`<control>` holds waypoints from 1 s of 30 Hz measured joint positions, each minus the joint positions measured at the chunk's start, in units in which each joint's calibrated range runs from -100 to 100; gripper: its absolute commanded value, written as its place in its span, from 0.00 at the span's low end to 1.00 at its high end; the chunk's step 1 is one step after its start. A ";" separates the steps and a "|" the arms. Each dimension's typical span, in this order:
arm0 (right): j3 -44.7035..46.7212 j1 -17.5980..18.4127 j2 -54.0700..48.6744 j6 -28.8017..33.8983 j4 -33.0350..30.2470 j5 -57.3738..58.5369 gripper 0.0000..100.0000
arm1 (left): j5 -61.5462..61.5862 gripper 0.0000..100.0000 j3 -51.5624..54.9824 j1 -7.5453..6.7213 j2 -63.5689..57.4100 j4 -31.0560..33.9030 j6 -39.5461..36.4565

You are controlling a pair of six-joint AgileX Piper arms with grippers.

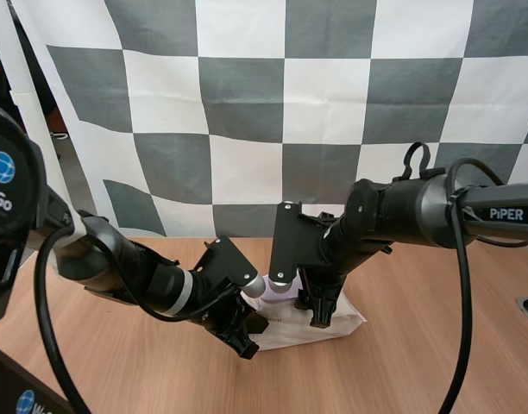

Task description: Open the wet wipes lid

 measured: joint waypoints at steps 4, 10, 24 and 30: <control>0.00 0.00 0.00 0.00 -0.35 0.78 1.00 | 0.00 0.00 0.00 0.00 0.00 0.00 0.00; 0.00 0.00 0.00 0.00 -0.83 6.00 0.85 | 0.06 0.00 0.00 0.00 0.00 0.00 0.00; 0.00 0.00 0.00 0.00 -0.36 6.03 0.48 | 0.06 0.00 0.00 0.00 0.00 0.24 0.00; 0.00 0.00 0.00 -0.99 2.04 6.03 0.00 | 0.06 0.00 0.00 0.00 0.00 0.24 0.00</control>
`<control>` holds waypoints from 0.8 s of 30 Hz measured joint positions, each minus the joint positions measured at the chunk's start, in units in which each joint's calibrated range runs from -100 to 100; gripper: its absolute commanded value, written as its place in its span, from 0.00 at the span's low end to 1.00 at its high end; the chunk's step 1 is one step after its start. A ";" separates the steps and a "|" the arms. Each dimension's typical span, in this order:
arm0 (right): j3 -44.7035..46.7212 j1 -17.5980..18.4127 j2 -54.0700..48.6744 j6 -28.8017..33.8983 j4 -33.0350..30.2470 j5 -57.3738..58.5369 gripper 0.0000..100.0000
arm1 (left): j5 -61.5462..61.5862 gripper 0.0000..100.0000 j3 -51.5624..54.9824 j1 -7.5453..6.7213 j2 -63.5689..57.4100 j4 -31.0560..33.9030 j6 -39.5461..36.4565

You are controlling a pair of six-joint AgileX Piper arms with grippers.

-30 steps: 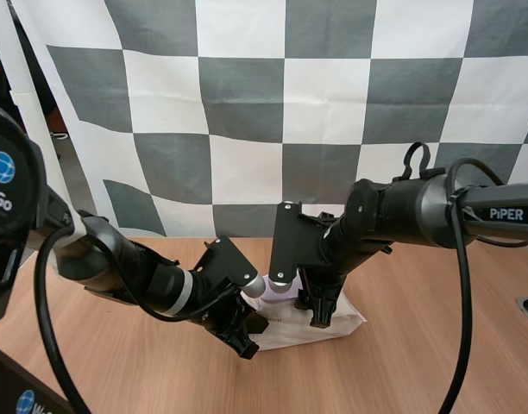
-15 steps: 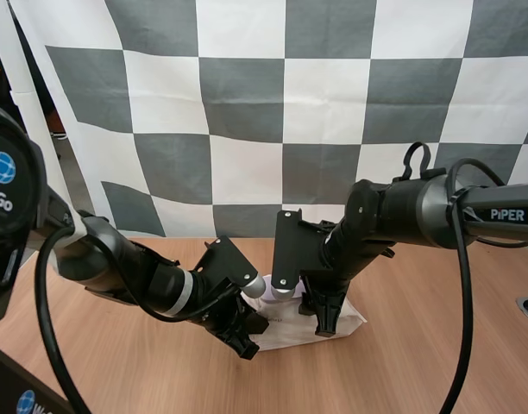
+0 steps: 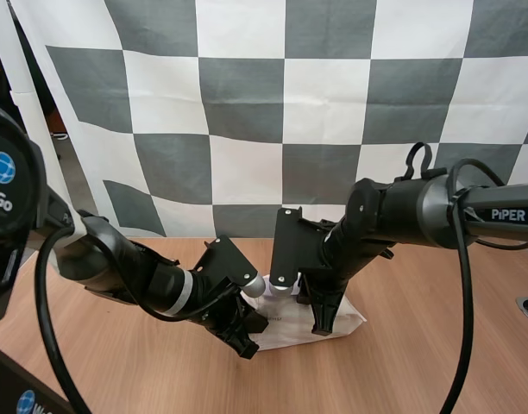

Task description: Open the wet wipes lid

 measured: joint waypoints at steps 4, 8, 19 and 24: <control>0.00 0.00 0.00 -0.54 1.64 -0.17 0.00 | -0.16 0.00 0.00 0.00 0.00 0.12 0.00; 0.00 0.00 0.00 -0.54 1.72 -0.17 0.00 | -0.16 0.00 0.00 0.00 0.00 0.12 0.00; -2.61 0.00 0.00 0.54 1.89 7.79 0.00 | -0.16 0.00 0.00 0.00 0.00 0.37 0.00; -2.74 0.06 0.00 0.81 2.06 6.38 0.00 | -0.16 0.00 0.00 0.00 0.00 0.09 0.00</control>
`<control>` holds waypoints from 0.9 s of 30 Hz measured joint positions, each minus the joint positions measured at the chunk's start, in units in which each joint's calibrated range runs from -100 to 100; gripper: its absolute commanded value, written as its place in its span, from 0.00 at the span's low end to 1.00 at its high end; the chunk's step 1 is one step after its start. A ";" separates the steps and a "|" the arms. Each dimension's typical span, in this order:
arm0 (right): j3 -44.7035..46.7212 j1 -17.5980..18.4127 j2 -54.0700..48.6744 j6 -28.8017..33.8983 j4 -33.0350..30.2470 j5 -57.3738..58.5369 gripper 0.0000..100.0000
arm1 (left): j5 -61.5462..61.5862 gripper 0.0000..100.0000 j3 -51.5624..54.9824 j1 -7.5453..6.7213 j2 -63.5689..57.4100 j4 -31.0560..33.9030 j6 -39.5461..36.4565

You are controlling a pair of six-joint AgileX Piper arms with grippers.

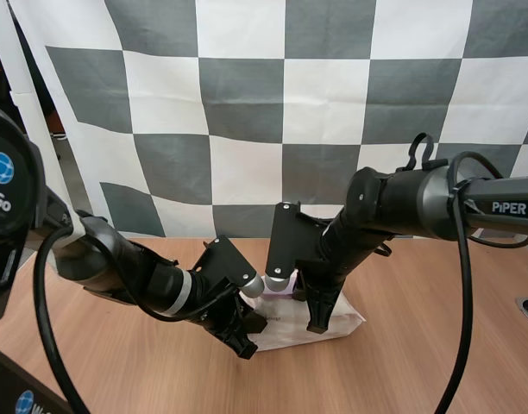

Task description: Open the wet wipes lid

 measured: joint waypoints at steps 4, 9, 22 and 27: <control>0.00 0.00 0.00 0.00 -0.10 -1.85 0.00 | 0.00 0.00 0.00 0.00 0.00 0.01 0.00; 0.00 0.00 0.00 0.00 0.15 -7.43 0.00 | 0.00 0.00 0.00 0.00 0.00 0.26 0.00; 0.00 0.00 0.90 -2.73 3.08 -22.54 0.00 | 2.37 0.00 0.00 0.00 0.00 1.05 0.00; -0.12 0.10 4.96 -3.13 3.36 -27.24 0.00 | 2.77 0.00 0.00 0.00 0.00 1.05 0.00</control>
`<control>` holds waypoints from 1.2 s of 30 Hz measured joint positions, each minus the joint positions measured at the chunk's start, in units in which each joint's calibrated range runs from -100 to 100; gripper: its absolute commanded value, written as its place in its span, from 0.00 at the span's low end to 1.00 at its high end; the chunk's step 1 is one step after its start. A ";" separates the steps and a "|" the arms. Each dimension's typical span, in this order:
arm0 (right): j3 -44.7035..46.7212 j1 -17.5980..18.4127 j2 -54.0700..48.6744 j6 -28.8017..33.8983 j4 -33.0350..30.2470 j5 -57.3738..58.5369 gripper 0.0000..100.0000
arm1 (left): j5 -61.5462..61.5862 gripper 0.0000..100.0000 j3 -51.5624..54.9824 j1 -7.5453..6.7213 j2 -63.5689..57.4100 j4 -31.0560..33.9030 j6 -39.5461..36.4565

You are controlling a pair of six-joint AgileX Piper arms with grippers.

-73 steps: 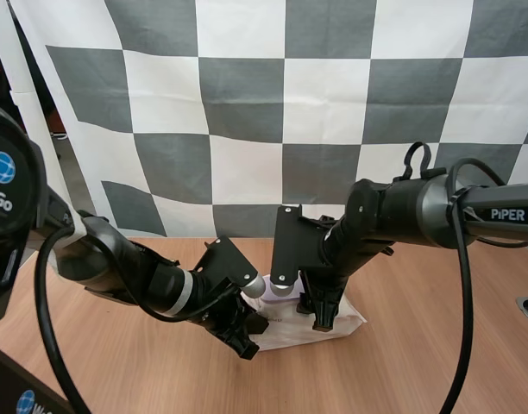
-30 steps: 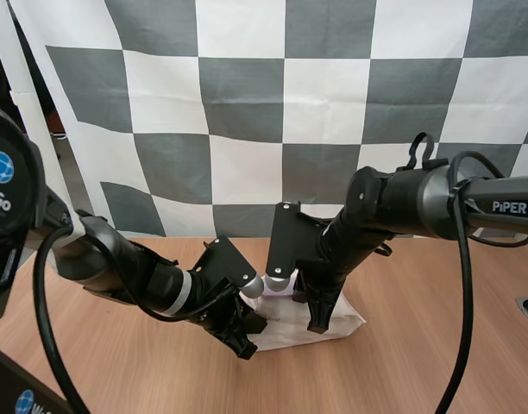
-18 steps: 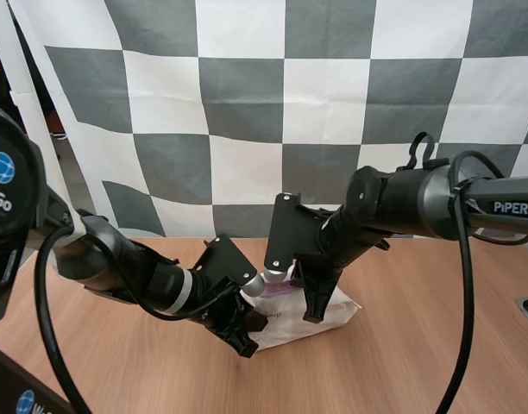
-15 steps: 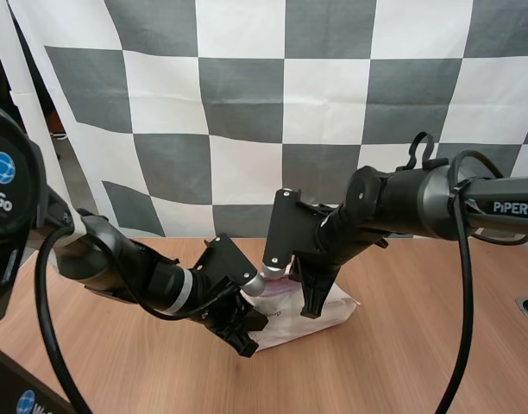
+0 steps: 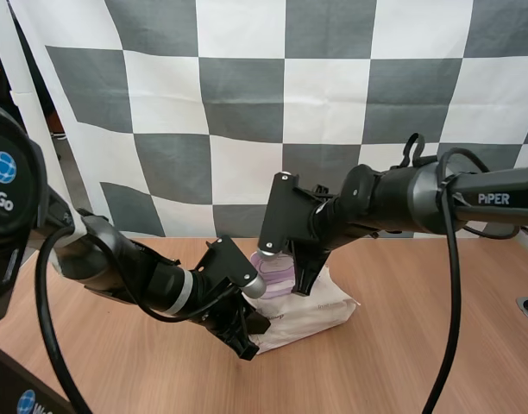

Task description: Open the wet wipes lid

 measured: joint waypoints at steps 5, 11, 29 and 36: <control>-0.25 0.15 4.24 -0.29 0.21 -6.19 0.00 | 0.34 0.00 0.00 0.00 0.00 0.14 0.00; -4.39 0.15 11.25 -0.27 2.13 -1.34 0.00 | 0.34 0.00 0.00 0.00 0.00 0.84 0.00; -7.15 0.15 16.40 1.21 2.49 -3.52 0.00 | -1.15 0.00 0.00 0.00 0.00 0.63 0.00; -7.15 0.15 3.08 9.04 -2.82 0.13 0.00 | -1.34 0.06 0.00 0.00 0.00 0.63 0.00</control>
